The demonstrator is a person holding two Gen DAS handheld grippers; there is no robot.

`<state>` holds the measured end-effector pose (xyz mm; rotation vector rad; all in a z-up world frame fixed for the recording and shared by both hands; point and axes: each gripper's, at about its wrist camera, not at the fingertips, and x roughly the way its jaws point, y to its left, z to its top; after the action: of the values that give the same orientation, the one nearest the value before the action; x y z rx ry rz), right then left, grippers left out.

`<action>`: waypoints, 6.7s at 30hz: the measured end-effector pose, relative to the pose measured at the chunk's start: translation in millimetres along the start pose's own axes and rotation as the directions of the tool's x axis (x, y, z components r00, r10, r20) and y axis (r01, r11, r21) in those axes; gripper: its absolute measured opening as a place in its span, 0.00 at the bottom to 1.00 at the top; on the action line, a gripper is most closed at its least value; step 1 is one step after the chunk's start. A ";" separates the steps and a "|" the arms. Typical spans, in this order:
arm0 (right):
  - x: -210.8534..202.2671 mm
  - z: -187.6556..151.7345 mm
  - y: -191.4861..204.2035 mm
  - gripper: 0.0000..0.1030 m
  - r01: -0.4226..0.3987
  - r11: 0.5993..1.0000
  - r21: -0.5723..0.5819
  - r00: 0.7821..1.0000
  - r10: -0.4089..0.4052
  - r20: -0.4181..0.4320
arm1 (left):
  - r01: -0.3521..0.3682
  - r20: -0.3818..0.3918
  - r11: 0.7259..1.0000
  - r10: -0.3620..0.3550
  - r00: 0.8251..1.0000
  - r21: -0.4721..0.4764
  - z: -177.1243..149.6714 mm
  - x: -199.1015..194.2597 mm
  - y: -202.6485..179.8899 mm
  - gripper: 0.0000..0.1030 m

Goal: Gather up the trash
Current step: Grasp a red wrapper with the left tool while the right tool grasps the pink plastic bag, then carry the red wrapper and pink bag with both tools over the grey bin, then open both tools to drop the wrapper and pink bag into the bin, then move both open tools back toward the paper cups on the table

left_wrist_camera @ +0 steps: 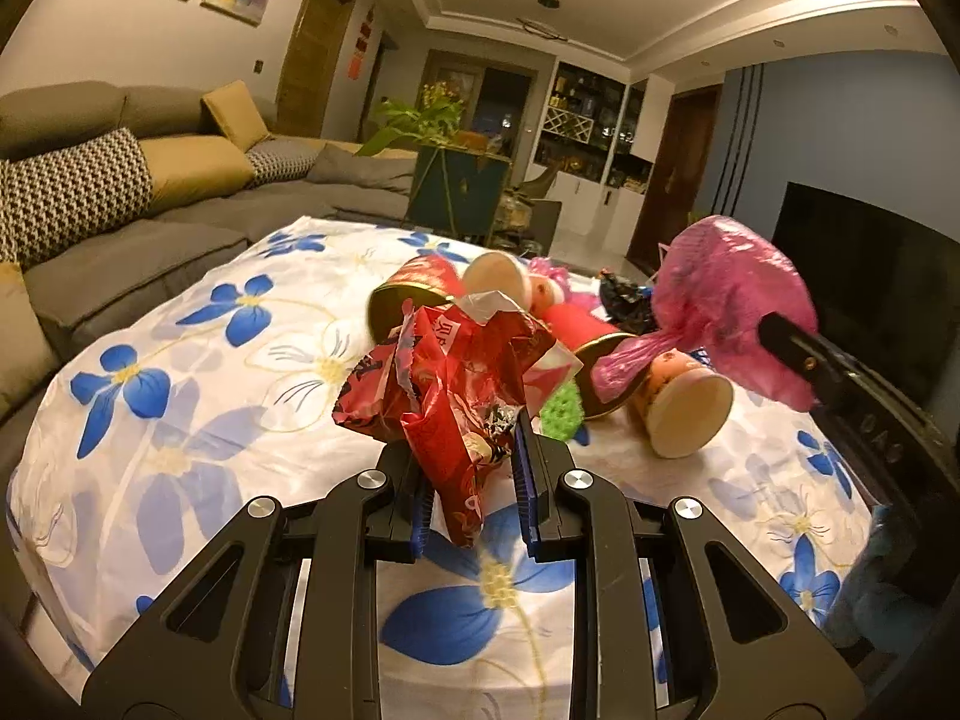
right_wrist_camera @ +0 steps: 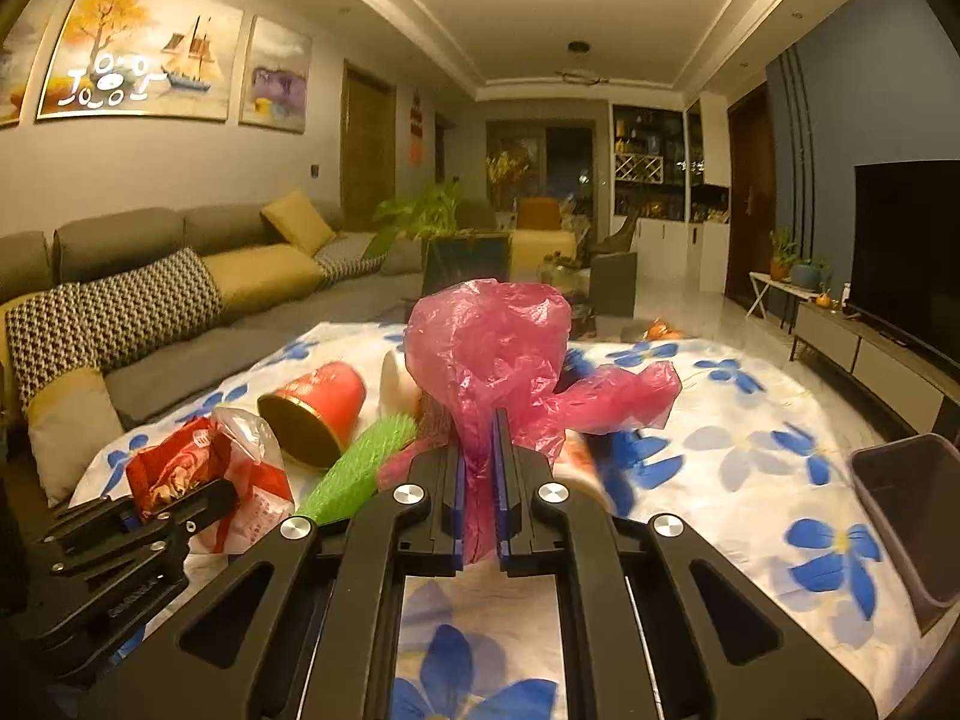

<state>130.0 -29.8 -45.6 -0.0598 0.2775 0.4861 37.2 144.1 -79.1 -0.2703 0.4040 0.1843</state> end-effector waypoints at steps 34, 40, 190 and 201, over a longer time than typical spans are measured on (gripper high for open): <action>-80.8 -16.4 -107.7 0.08 0.213 0.970 0.119 0.976 -0.217 0.023 | 0.161 0.018 0.967 -0.167 0.986 0.196 11.2 -4.4 -136.2 0.21; -89.9 -20.0 -121.4 0.08 0.247 0.960 0.134 0.967 -0.252 0.028 | 0.191 0.013 0.956 -0.199 0.980 0.223 10.6 1.1 -160.6 0.21; 42.4 -39.5 -35.1 0.53 0.125 0.992 0.029 0.985 -0.121 -0.120 | -0.110 0.126 0.991 0.099 0.987 0.081 4.3 36.0 -37.2 0.87; 76.2 -34.1 -13.6 0.38 0.106 0.994 -0.027 0.976 -0.109 -0.190 | -0.085 0.096 0.995 0.080 0.992 0.052 7.4 44.8 -20.3 0.87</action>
<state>192.4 -11.5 -99.6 -0.1382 0.4564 0.3754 85.0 132.6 -86.5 -0.1890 0.3271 0.2655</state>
